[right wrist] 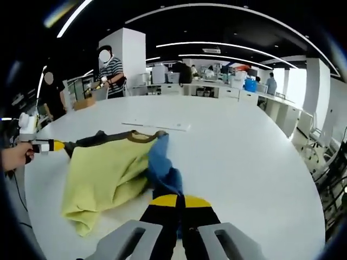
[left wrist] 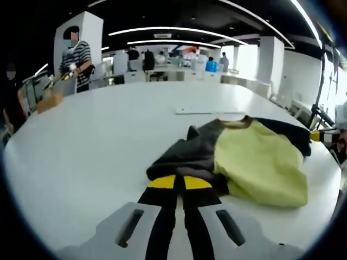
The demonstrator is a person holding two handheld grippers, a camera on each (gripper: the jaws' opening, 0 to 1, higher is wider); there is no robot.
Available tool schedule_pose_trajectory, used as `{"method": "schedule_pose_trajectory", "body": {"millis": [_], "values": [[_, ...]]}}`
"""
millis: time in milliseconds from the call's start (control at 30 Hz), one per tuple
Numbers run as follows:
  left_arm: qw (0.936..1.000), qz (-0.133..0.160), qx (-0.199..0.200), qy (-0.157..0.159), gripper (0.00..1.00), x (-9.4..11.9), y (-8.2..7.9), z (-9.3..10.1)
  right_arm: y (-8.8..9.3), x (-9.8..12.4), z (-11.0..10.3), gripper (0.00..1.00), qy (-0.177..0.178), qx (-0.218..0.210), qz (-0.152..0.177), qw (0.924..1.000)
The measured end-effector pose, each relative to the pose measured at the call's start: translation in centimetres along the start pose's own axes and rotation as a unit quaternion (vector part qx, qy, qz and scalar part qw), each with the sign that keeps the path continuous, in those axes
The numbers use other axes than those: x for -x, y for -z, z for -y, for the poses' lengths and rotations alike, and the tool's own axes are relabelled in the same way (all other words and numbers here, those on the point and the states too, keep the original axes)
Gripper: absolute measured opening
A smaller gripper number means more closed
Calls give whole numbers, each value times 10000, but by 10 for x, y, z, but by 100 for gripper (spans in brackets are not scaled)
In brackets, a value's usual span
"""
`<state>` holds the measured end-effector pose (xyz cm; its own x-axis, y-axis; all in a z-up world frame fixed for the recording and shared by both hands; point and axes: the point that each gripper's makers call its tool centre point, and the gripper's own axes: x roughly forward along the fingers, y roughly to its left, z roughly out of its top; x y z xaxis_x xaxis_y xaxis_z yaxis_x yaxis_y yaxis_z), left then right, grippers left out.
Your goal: Fold the garment on the visible template until the final outline fits inside the template.
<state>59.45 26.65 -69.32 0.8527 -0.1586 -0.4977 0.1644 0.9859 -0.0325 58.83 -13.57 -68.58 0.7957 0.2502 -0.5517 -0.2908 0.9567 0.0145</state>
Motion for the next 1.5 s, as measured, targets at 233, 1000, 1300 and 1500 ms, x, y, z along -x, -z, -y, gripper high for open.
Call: {"method": "schedule_pose_trajectory", "body": {"millis": [233,1000,1300,1500], "values": [[9996,-36,-156,-226,0,7,-1,-22,-7,7,19,0,84,-252,-94,9996],[9963,-408,-426,-631,0,10,16,-67,-6,-1,78,0,461,-304,-560,9969],[9931,-594,-656,-764,0,9,24,-85,0,-15,100,0,625,-280,-740,9949],[9913,-660,-692,-908,0,6,26,-100,5,-27,115,0,756,-181,-923,9927]]}}
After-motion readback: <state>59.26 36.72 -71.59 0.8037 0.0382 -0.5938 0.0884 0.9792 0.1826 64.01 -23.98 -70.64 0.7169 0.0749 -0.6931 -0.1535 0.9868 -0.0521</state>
